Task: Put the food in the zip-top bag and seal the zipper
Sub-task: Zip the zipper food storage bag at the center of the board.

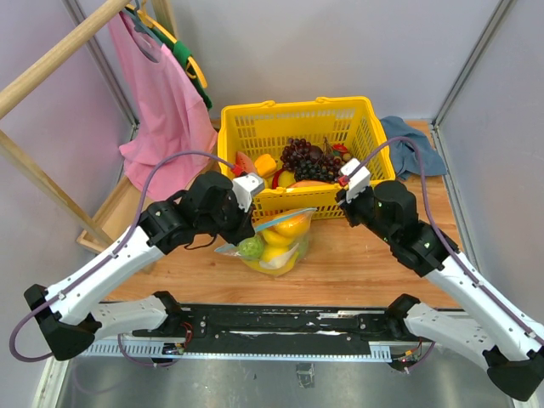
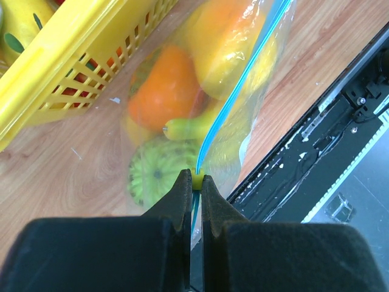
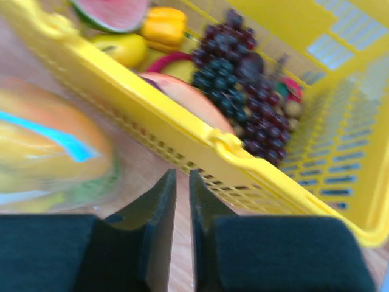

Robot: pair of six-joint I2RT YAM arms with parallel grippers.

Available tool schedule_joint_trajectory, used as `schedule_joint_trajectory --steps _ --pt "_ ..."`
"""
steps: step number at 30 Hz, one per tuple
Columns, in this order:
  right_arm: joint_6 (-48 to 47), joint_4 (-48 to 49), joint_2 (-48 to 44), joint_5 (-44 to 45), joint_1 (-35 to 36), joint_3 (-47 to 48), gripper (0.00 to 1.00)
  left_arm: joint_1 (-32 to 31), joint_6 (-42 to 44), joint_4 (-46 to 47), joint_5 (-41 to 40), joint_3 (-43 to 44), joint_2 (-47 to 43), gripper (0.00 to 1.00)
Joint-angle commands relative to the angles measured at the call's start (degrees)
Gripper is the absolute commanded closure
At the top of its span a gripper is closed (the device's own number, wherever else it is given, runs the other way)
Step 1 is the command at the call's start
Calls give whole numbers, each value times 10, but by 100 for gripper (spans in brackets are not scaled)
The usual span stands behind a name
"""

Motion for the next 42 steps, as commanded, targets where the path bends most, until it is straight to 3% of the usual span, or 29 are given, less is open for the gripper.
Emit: schedule_joint_trajectory --steps 1,5,11,28,37,42 --pt "-63 -11 10 -212 -4 48 75 1 18 14 10 16 3 100" --pt "-88 -2 22 -314 -4 61 59 2 29 25 17 22 10 100" --pt "-112 -1 67 -457 -2 88 45 1 33 50 42 26 10 100" --pt "-155 48 177 -566 17 105 41 -12 47 105 101 26 20 100" --pt "-165 55 222 -596 17 92 50 -18 52 121 112 24 19 100" --pt "-161 54 226 -584 17 85 71 -19 53 120 110 20 13 100"
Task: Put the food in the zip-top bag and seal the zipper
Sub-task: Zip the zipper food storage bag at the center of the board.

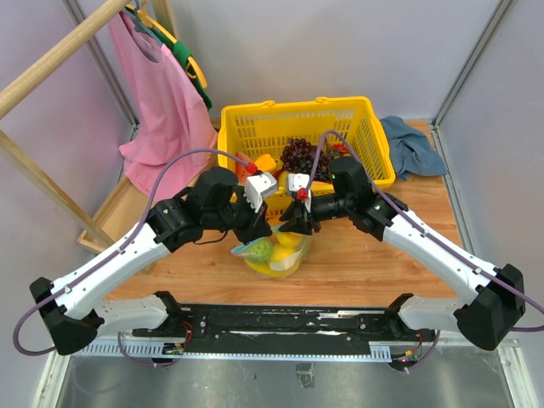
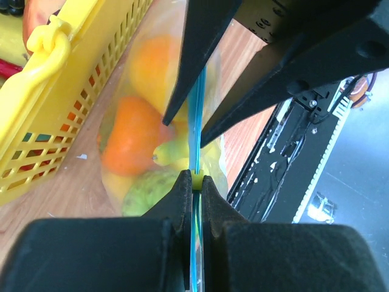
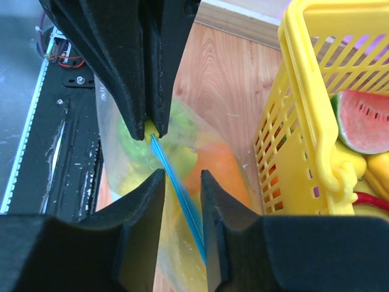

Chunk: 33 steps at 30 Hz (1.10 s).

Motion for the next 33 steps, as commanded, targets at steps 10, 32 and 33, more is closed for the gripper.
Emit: schedule_joint_trajectory --steps 10,32,33 --pt "31 -13 -57 172 13 -20 99 -4 -13 -4 -39 7 -33 100" --pt "93 -130 -147 583 10 -36 100 -4 -27 -63 -146 -5 -53 100" --pt "98 -132 -147 592 9 -36 100 -3 -29 -61 -151 -6 -55 100"
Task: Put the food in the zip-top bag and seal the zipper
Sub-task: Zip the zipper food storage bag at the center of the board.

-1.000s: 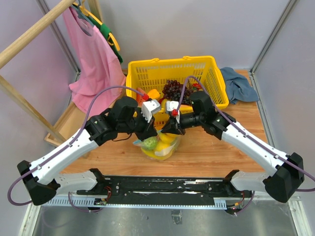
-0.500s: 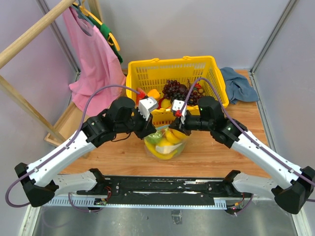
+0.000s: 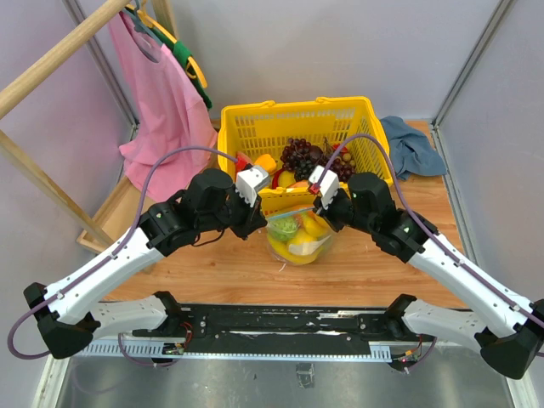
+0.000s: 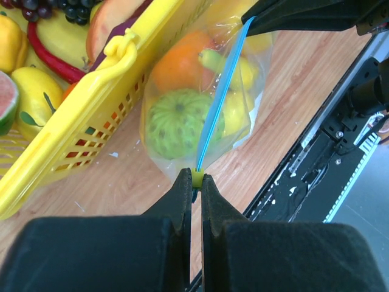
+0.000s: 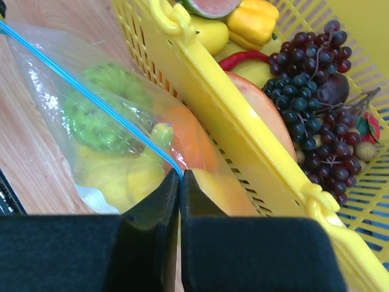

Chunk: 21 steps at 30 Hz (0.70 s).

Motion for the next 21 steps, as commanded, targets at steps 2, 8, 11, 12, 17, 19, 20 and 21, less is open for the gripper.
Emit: schedule_joint_trajectory --steps 2,8,11,12,17,19,20,21 --pt "18 -44 -20 191 -15 -13 100 1 -6 -63 -52 -7 -32 100" --pt "35 -50 -35 209 -17 -17 100 1 -19 9 -55 -29 -52 83" --pt "38 -70 -43 228 -20 -13 100 1 -27 51 -73 -45 -68 64" --pt "41 -78 -46 238 -20 -11 100 1 -28 65 -82 -50 -72 58" --pt "69 -148 -68 318 -28 12 100 5 -37 119 -181 -75 -101 35" --pt "78 -184 -81 371 -33 31 100 18 -45 141 -210 -87 -115 29" --pt "82 -199 -89 394 -35 39 100 31 -50 156 -217 -96 -123 26" --pt "84 -212 -96 418 -38 46 100 44 -56 170 -219 -105 -130 24"
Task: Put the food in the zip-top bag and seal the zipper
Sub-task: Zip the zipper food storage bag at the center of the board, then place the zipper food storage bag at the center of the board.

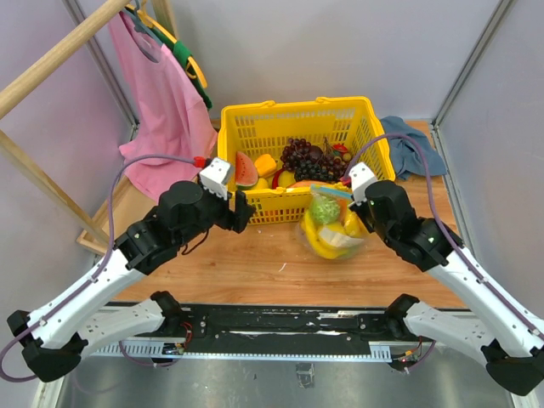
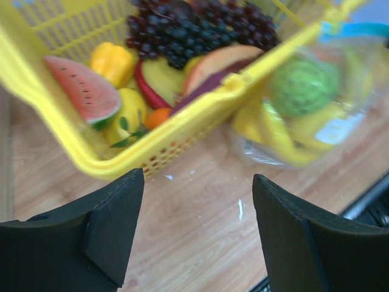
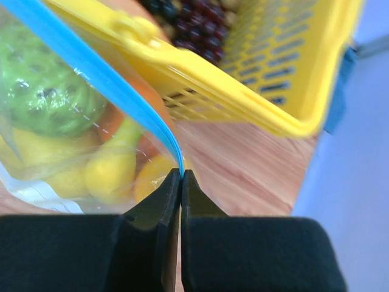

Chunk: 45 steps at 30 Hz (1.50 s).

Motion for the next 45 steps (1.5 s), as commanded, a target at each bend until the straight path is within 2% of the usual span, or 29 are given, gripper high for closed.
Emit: schedule_joint_trajectory --steps 1,8,11,17,22,28,31,38,42,45 --pt "29 -90 -39 165 -23 50 100 49 -26 87 -68 -34 -35 21" --pt "33 -154 -54 334 -45 82 100 135 -86 115 -65 -77 -45 12" --pt "50 -170 -47 334 -52 71 100 161 -114 109 -81 -90 -53 8" --pt "122 -169 -9 167 -52 25 100 187 -155 72 -133 -106 -93 5" --pt "128 -143 18 -10 -53 0 99 187 -159 42 -130 -102 -143 4" --pt "144 -41 -35 -219 -52 -65 96 187 -150 39 -125 -115 -222 3" --pt "155 -9 -55 -262 -52 -82 87 187 -142 47 -116 -127 -255 2" --pt "165 50 -72 -320 -52 -108 50 187 -145 39 -109 -140 -305 1" --pt "157 54 -102 -278 -52 -90 35 187 -155 33 -115 -153 -337 1" --pt "147 49 -142 -225 -52 -76 16 187 -159 17 -119 -154 -345 1"
